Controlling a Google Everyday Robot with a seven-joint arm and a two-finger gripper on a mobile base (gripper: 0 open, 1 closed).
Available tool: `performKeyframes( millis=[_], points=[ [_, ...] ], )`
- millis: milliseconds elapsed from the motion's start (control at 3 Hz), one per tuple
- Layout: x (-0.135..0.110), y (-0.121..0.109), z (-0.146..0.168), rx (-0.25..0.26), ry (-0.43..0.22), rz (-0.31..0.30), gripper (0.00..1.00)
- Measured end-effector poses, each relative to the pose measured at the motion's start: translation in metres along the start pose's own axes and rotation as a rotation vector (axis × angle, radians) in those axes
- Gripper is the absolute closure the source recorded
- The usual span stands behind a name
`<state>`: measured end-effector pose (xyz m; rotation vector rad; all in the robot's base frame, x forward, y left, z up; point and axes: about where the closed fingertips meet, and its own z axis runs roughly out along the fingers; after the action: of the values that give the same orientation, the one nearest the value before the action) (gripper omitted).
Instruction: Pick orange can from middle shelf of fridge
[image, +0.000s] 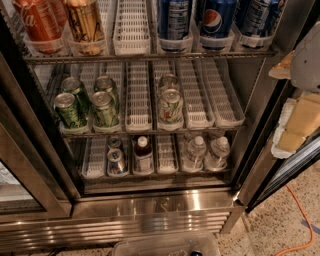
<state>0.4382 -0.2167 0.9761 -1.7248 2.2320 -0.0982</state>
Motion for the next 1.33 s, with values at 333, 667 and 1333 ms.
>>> performKeyframes(
  millis=[333,667,1333],
  points=[
    [0.0,0.0,0.0,0.0,0.0,0.0,0.0],
    [-0.012,0.004,0.003,-0.005,-0.064,0.012,0.0],
    [-0.093,0.034,-0.005,-0.046,-0.38,0.052,0.0]
  ],
)
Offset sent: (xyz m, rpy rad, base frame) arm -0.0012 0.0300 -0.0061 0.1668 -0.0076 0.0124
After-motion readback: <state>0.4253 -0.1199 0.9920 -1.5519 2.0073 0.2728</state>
